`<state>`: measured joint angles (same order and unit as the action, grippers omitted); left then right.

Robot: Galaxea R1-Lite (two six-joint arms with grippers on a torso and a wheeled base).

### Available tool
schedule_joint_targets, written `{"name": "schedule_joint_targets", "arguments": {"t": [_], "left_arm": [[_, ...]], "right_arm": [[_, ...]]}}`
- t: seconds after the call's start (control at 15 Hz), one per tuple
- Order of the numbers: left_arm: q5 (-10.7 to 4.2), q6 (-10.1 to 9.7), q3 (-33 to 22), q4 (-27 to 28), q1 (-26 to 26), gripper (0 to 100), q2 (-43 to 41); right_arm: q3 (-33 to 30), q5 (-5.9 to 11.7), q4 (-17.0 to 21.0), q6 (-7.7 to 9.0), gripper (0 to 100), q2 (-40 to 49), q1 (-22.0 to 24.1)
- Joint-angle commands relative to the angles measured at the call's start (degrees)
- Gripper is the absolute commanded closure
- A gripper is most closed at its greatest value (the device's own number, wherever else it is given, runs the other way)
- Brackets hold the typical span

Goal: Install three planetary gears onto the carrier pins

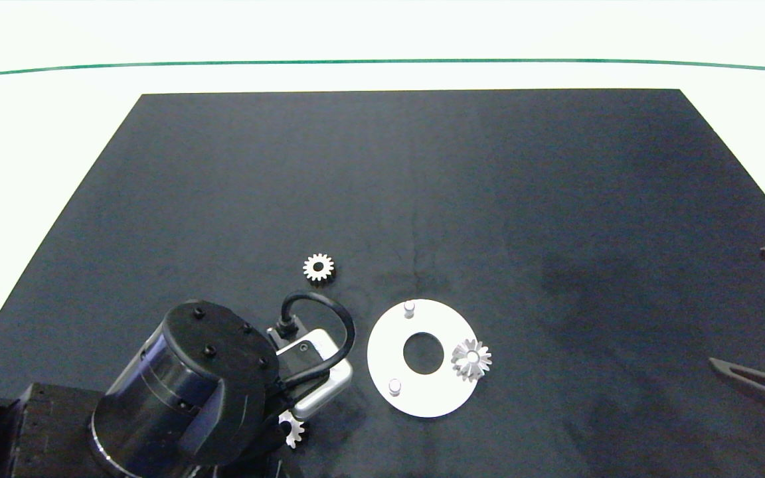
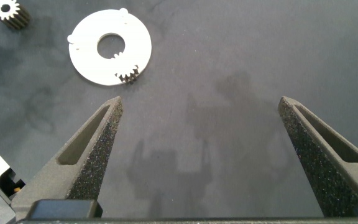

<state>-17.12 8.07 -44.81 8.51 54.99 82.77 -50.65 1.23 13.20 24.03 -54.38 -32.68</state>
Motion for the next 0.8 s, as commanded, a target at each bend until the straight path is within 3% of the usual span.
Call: {"name": "schedule_joint_targets", "arguments": {"t": [0.07, 0.53, 0.8], "left_arm": [[-0.20, 0.28, 3.86, -3.06, 0.12, 0, 2.57], [-0.29, 0.81, 4.56, -4.47, -0.50, 0, 3.62], [-0.29, 5.73, 5.09, -6.75, -4.54, 0, 3.71]], "right_arm": [[-0.06, -0.09, 0.07, 0.14, 0, -0.20, -0.01], [-0.06, -0.18, 0.07, 0.05, 0, -0.11, -0.01], [-0.06, -0.18, 0.07, 0.05, 0, 0.33, -0.01]]}}
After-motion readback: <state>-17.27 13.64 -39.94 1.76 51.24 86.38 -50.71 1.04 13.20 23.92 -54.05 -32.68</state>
